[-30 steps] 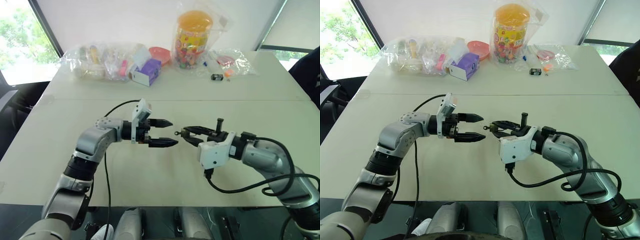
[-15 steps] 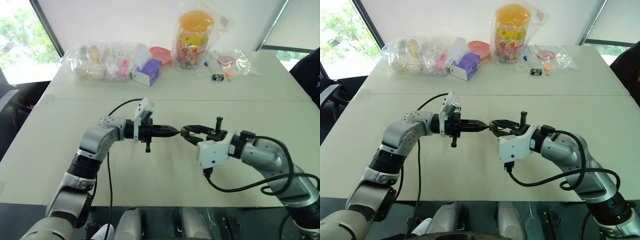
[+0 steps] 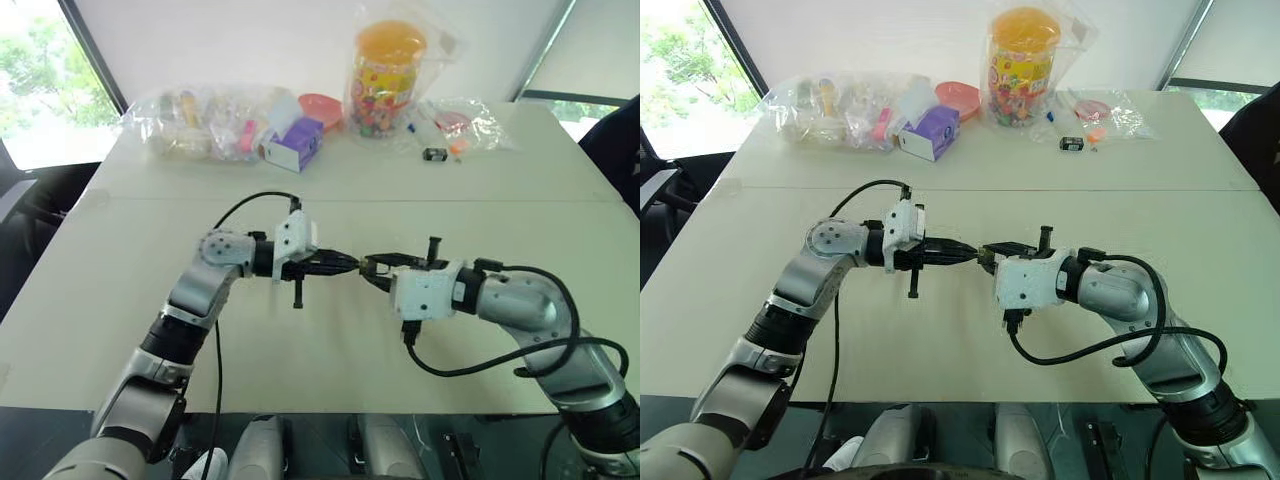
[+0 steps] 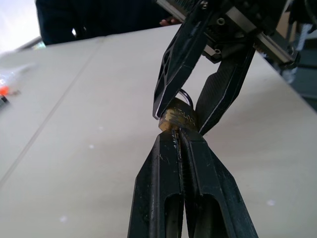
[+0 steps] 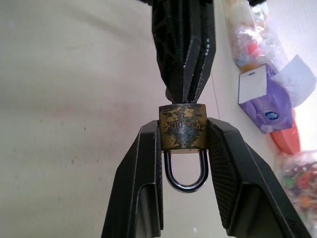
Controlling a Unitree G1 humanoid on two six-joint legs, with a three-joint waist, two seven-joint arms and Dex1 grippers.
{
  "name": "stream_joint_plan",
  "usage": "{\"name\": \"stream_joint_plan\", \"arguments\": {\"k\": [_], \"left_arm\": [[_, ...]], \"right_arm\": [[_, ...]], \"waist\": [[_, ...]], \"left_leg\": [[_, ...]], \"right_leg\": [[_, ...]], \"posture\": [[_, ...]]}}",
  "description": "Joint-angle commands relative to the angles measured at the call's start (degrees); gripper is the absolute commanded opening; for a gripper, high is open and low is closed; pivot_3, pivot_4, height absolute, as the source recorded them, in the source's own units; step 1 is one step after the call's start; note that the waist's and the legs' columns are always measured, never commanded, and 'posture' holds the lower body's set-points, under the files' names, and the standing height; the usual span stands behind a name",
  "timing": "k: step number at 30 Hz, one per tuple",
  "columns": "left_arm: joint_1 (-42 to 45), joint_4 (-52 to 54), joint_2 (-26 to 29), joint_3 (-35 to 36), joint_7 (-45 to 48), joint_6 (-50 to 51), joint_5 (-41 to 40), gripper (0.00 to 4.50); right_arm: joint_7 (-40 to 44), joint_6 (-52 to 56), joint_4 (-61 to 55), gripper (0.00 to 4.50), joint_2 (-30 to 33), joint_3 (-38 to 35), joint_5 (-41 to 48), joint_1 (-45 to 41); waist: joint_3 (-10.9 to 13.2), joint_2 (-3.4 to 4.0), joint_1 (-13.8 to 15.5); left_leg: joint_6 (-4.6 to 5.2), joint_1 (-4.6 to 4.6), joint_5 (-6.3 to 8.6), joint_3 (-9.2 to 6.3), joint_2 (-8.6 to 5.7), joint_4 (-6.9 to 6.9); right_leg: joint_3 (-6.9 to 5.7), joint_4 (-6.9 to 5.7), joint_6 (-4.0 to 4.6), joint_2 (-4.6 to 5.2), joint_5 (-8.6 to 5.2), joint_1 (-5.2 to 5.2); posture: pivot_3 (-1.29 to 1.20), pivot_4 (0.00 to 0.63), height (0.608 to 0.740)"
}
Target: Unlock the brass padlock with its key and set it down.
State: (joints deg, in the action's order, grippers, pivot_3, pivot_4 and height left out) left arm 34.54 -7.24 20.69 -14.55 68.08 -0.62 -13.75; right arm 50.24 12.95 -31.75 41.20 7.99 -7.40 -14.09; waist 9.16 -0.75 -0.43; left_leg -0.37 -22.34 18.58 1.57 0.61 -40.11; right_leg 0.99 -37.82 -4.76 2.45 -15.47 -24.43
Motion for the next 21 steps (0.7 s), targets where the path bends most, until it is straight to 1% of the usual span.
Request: {"name": "stream_joint_plan", "arguments": {"k": [1,3,6,8,11,13,15,16,17,18,21], "left_arm": [[1.0,-2.4,-1.7,-0.7,0.6,-14.6,2.8,0.11],[1.3,-4.3,-2.0,-0.5,1.1,-18.9,3.0,0.11],[1.6,-6.0,-2.8,0.3,0.5,-20.2,2.1,0.11],[1.7,-5.8,-3.1,0.6,0.0,-16.9,1.1,0.11],[1.4,-2.5,-2.7,1.1,-1.2,-0.9,-3.3,0.11],[1.8,0.4,-1.9,1.9,-2.2,13.5,-8.5,0.11],[4.1,2.7,0.5,3.9,-2.5,36.4,-18.9,0.11],[5.1,3.5,1.3,5.3,-2.3,44.4,-23.8,0.11],[5.9,3.8,1.6,6.7,-2.4,49.5,-27.0,0.11],[6.3,4.2,1.7,7.6,-2.9,52.2,-28.8,0.11],[6.4,4.5,2.0,8.0,-3.5,55.0,-29.2,0.91]], "right_arm": [[1.0,4.5,-5.2,0.68,-1.2,-1.3,5.6,-2.0],[1.1,5.7,-5.4,0.68,-0.9,-1.6,6.3,-2.3],[1.0,7.0,-5.7,0.68,-0.4,-1.8,6.9,-2.5],[1.0,6.5,-5.8,0.68,0.2,-1.8,6.6,-2.4],[0.6,3.6,-5.3,0.68,1.2,-1.3,4.9,-2.4],[0.0,0.2,-4.4,0.68,2.5,-0.8,2.4,-2.7],[-0.9,-5.8,-2.2,0.68,4.6,-0.1,-1.6,-2.8],[-1.2,-7.6,-1.4,0.68,5.1,0.0,-2.5,-2.7],[-1.5,-8.6,-0.8,0.68,5.3,-0.1,-2.9,-2.6],[-1.8,-9.2,-0.6,0.68,5.3,-0.3,-2.9,-2.3],[-1.9,-12.2,0.5,0.68,6.0,-0.1,-4.5,-1.9]], "waist": [[0.0,0.00,0.1],[0.0,0.00,0.1],[0.0,0.00,0.1],[0.0,0.00,0.0],[0.0,0.00,-0.1],[0.0,0.00,-0.2],[0.0,-0.01,-0.3],[0.0,-0.01,-0.4],[0.0,-0.01,-0.5],[0.0,-0.01,-0.5],[0.0,-0.01,-0.3]], "left_leg": [[0.00,0.00,0.00,0.00,-0.01,0.00],[0.00,0.00,0.00,0.00,-0.02,0.00],[0.00,0.00,0.00,0.00,-0.02,0.00],[0.01,0.00,0.00,0.00,-0.02,0.00],[0.01,-0.01,0.01,0.00,-0.02,0.00],[0.01,-0.01,0.01,-0.01,-0.02,0.00],[0.01,-0.01,0.01,-0.02,0.00,0.00],[0.01,-0.01,0.01,-0.03,0.01,-0.01],[0.01,0.00,0.01,-0.03,0.02,0.00],[0.01,0.02,0.01,-0.03,0.03,0.00],[0.01,0.03,0.00,-0.03,0.04,0.00]], "right_leg": [[0.00,0.00,0.00,0.01,0.00,0.00],[0.00,0.00,0.00,0.03,0.00,0.00],[-0.01,0.00,0.00,0.03,0.00,0.01],[-0.02,0.00,0.00,0.02,0.00,0.01],[-0.06,0.00,-0.01,0.00,0.00,0.00],[-0.06,0.00,-0.01,-0.02,0.00,0.00],[-0.06,-0.02,-0.01,-0.05,0.00,0.00],[-0.07,-0.05,-0.02,-0.07,0.00,0.00],[-0.06,-0.05,-0.02,-0.10,0.00,0.00],[-0.06,-0.06,-0.02,-0.11,-0.01,0.00],[-0.05,-0.06,-0.03,-0.10,-0.01,0.00]], "posture": [[0.00,0.150,0.735],[0.00,0.150,0.735],[0.00,0.150,0.735],[0.00,0.150,0.735],[0.00,0.150,0.735],[0.00,0.150,0.735],[0.00,0.150,0.735],[0.00,0.150,0.735],[0.00,0.150,0.735],[0.00,0.150,0.735],[0.00,0.150,0.735]]}}
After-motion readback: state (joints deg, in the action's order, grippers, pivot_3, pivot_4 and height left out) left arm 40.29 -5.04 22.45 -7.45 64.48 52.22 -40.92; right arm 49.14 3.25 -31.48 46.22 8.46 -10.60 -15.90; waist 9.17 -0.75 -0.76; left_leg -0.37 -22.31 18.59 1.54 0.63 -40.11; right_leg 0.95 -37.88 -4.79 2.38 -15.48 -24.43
